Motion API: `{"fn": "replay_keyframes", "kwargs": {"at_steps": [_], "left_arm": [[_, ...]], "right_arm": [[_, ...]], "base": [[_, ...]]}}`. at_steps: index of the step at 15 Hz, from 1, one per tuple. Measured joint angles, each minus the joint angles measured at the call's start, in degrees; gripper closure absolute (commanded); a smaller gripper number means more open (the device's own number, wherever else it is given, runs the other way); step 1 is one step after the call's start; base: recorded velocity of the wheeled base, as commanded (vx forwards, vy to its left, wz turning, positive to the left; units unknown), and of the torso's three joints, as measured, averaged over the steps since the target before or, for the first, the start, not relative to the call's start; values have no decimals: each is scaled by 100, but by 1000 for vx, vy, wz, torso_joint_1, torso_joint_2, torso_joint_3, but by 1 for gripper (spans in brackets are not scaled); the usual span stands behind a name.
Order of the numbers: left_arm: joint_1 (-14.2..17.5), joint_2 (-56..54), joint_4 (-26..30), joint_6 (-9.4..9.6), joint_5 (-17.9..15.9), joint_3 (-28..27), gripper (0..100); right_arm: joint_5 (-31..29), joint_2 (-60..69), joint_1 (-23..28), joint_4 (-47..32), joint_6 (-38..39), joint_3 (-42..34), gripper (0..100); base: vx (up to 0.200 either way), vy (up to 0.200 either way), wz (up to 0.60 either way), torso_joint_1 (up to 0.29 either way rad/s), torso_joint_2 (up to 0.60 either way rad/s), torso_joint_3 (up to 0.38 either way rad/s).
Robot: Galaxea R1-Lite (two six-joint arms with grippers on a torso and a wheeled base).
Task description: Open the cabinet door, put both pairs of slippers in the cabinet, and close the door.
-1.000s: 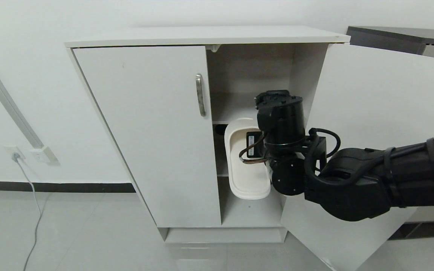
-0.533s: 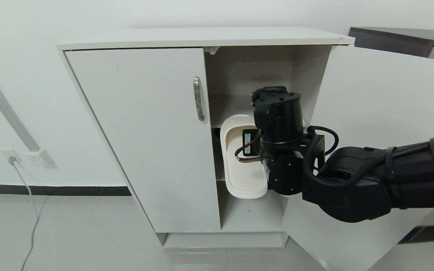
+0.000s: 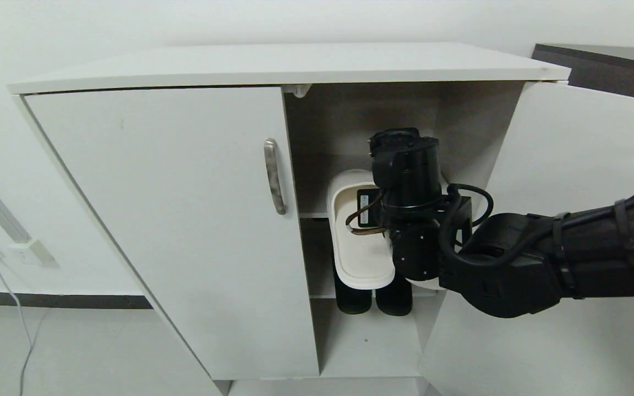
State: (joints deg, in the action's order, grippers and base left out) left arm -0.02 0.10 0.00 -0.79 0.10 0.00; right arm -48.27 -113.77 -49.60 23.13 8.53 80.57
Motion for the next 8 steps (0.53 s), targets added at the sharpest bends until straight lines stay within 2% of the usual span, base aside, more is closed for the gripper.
{"fn": "replay_keyframes", "kwargs": {"at_steps": [4,8], "left_arm": [[2,0,0,-2,-2,0,100],[2,0,0,-5,-2,0,100]], "right_arm": [[150,-100,101,-11,-128,57,100],[315,-301,335,-219,-128,479,100]], "base": [[0,0,0,0,0,0],[0,0,0,0,0,0]]}}
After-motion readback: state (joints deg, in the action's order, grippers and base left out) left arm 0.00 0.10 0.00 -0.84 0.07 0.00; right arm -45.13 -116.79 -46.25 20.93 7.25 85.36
